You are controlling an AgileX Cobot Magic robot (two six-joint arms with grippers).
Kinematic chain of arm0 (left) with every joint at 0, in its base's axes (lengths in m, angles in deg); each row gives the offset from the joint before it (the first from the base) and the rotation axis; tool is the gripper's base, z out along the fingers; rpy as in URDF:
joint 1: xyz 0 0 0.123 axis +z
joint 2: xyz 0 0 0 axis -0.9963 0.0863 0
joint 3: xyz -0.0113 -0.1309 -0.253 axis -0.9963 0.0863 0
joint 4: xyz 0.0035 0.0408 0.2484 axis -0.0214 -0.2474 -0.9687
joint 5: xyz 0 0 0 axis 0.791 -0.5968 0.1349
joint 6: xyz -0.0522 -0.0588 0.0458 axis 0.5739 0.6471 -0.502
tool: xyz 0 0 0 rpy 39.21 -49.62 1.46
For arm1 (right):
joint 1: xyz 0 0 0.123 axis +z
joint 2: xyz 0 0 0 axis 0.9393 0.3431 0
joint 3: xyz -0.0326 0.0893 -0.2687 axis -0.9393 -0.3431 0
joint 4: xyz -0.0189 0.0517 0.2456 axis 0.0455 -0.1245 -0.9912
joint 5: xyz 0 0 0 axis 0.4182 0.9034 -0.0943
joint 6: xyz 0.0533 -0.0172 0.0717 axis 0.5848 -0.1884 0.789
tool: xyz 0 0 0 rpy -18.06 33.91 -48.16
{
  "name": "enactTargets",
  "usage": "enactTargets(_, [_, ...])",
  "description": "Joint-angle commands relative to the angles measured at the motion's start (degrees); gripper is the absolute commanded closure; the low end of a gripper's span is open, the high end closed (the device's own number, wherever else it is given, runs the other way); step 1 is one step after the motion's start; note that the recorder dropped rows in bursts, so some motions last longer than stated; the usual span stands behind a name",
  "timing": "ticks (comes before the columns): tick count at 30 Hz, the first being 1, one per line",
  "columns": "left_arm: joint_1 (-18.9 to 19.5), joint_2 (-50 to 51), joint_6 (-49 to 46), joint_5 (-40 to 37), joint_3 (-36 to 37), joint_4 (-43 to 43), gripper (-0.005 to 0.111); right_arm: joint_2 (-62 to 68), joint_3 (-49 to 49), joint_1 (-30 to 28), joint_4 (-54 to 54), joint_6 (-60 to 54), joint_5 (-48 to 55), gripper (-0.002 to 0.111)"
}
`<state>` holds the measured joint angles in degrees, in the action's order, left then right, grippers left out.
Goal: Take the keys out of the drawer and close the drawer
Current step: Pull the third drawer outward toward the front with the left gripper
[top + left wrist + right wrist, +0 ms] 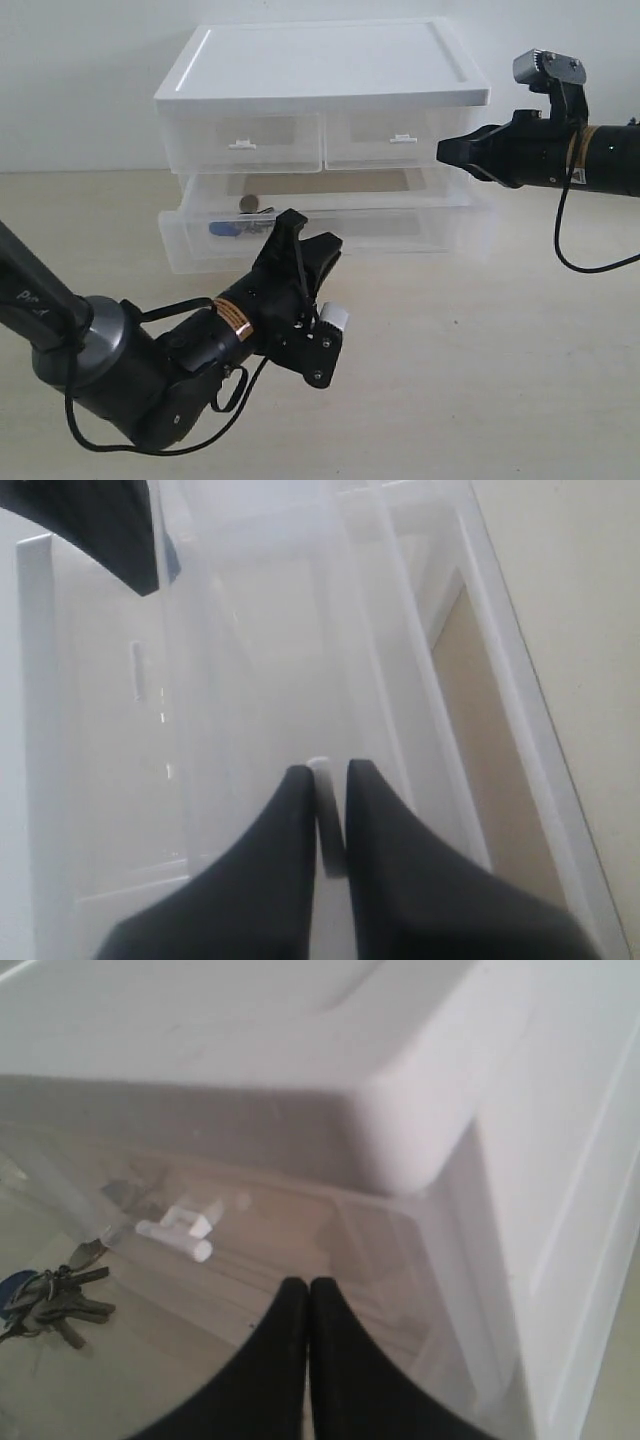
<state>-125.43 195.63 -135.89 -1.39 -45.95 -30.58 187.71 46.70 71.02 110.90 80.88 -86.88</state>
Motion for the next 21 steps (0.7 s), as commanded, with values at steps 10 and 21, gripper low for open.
enactTargets(10, [-6.95,-3.59,0.12,-0.35,5.50,9.16,0.102,-0.17,0.88,-0.39,-3.20,-0.29,2.18,0.108])
enactTargets(21, [-7.18,-3.59,2.47,-0.35,5.50,10.15,0.102,-0.17,0.88,-0.39,-3.20,-0.29,2.18,0.108])
